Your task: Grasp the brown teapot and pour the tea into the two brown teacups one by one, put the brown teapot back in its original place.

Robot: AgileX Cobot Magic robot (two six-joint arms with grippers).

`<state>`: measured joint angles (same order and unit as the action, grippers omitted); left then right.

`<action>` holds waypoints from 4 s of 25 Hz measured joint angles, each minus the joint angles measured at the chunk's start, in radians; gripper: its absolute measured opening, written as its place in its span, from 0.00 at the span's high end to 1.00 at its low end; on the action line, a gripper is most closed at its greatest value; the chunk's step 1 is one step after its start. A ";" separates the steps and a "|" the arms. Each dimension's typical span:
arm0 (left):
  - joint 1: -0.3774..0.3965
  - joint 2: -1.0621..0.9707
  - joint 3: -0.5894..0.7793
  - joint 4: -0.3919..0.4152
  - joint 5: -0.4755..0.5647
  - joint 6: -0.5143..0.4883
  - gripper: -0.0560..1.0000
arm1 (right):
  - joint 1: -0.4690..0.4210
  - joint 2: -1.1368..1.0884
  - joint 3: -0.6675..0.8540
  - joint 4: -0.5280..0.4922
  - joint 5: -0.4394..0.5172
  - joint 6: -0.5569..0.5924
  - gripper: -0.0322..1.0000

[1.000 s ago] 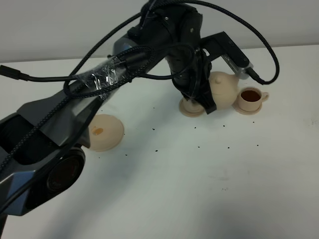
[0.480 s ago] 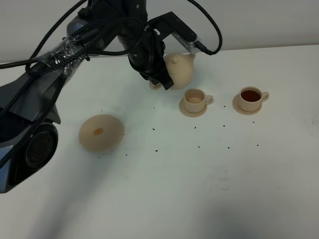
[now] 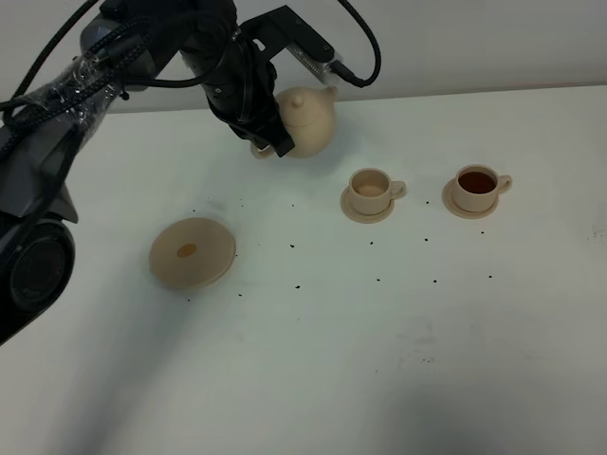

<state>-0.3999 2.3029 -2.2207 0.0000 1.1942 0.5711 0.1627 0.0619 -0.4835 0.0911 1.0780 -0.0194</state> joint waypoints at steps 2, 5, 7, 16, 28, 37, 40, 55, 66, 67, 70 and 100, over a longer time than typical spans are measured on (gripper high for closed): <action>0.007 -0.041 0.072 0.019 -0.001 0.013 0.83 | 0.000 0.000 0.000 0.000 0.000 -0.001 0.73; 0.022 -0.092 0.164 0.028 -0.001 0.073 0.83 | 0.000 0.000 0.000 0.000 0.000 -0.001 0.73; 0.042 -0.104 0.184 0.019 -0.001 0.127 0.83 | 0.000 0.000 0.000 0.000 0.000 -0.001 0.73; 0.070 -0.104 0.190 0.027 -0.011 0.335 0.83 | 0.000 0.000 0.000 0.000 0.000 0.000 0.73; 0.070 -0.104 0.190 0.031 -0.205 0.811 0.83 | 0.000 0.000 0.000 0.000 0.000 0.000 0.74; 0.070 -0.099 0.190 0.029 -0.280 1.174 0.83 | 0.000 0.000 0.000 0.000 0.000 0.000 0.74; 0.070 -0.079 0.190 0.027 -0.320 1.263 0.83 | 0.000 0.000 0.000 0.000 0.000 0.000 0.74; 0.062 0.039 0.192 -0.023 -0.509 1.254 0.83 | 0.000 0.000 0.000 0.000 0.000 0.000 0.74; 0.018 0.076 0.192 -0.022 -0.629 1.236 0.83 | 0.000 0.000 0.000 0.000 0.000 0.000 0.74; 0.011 0.076 0.192 -0.021 -0.633 1.236 0.83 | 0.000 0.000 0.000 0.000 0.000 0.000 0.74; -0.004 0.079 0.192 -0.011 -0.663 1.235 0.83 | 0.000 0.000 0.000 0.000 0.000 0.000 0.74; -0.029 0.096 0.192 0.133 -0.734 1.286 0.83 | 0.000 0.000 0.000 0.000 0.000 0.000 0.74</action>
<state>-0.4285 2.3986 -2.0283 0.1330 0.4601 1.8570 0.1627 0.0619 -0.4835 0.0911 1.0780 -0.0195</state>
